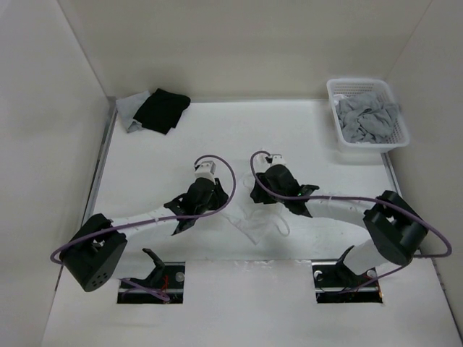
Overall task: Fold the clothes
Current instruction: Flatten the tank top out
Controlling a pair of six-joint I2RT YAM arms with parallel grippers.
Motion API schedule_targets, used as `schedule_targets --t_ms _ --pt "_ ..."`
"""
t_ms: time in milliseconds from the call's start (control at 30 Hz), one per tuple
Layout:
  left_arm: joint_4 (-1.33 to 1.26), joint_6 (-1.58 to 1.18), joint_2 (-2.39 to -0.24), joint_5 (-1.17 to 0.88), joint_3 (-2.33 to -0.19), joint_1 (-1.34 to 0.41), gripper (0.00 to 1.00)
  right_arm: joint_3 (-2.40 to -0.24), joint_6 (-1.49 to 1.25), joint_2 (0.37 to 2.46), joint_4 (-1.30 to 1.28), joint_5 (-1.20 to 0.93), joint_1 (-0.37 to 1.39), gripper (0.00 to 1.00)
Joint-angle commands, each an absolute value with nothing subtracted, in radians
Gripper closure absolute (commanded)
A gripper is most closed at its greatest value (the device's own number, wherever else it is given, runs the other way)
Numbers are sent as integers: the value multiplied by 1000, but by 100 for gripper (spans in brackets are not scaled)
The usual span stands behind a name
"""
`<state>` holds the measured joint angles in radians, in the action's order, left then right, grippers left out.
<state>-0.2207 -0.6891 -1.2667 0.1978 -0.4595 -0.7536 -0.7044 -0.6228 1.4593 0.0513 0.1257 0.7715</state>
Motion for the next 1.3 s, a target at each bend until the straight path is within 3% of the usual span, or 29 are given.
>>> schedule_targets --t_ms 0,367,567,600,633,667,833,1033,1267 --pt "-271 -712 -1230 225 -453 -777 80 -817 -545 1531 58 228 806 48" --pt "-310 -759 -1143 225 -376 -746 79 -956 -515 1716 9 354 815 50" --pt "-304 -756 -1100 222 -356 -734 78 -991 -515 1747 -32 377 817 61" --pt "-311 -750 -1101 224 -353 -745 78 -994 -515 1747 -43 379 817 72" --pt "-314 -747 -1111 225 -354 -752 77 -986 -523 1734 -48 391 817 82" --pt "-316 -747 -1115 222 -356 -755 77 -979 -528 1723 -46 399 817 84" --pt "-333 -686 -1152 204 -386 -833 70 -863 -583 1551 18 422 786 86" --pt "-373 -589 -1265 199 -469 -975 57 -672 -659 1324 139 315 578 96" --pt "-377 -506 -1399 183 -549 -1055 52 -563 -750 1249 250 121 398 95"
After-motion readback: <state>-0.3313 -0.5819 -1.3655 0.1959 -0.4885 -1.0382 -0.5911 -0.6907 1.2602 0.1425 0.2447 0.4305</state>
